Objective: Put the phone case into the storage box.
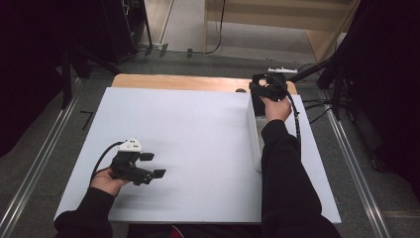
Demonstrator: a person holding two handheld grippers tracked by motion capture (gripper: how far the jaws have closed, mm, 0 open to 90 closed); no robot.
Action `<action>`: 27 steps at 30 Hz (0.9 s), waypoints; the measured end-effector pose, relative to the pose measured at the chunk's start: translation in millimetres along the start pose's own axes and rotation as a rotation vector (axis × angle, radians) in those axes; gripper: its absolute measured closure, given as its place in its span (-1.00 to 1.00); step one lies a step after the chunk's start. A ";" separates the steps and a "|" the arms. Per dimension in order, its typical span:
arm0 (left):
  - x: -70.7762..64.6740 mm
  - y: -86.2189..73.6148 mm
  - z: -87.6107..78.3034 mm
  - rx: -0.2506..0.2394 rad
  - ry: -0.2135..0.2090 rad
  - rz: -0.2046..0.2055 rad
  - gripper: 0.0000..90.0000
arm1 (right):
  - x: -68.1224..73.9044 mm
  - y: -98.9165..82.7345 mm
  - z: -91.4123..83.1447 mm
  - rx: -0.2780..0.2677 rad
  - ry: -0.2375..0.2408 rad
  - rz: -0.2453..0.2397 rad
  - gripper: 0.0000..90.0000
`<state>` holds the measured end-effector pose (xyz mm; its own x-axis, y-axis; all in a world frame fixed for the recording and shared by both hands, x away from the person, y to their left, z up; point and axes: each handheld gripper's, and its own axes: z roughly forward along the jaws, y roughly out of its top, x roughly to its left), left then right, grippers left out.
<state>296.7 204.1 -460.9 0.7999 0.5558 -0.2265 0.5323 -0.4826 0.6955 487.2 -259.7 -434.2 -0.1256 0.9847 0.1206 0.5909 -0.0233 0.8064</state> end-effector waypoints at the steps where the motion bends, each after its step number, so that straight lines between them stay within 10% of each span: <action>1: 0.0 0.0 0.0 0.000 -0.001 0.000 -0.57 | -0.2 0.0 0.5 0.000 0.003 0.002 -0.77; 27: 0.5 0.4 1.8 0.008 -0.003 0.002 -0.57 | -7.8 12.6 -6.2 0.045 0.067 0.002 -0.99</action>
<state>297.8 203.0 -462.0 0.8018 0.5527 -0.2273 0.5330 -0.4894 0.6902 490.7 -268.6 -421.4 -0.1769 0.9708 0.1618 0.6260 -0.0159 0.7796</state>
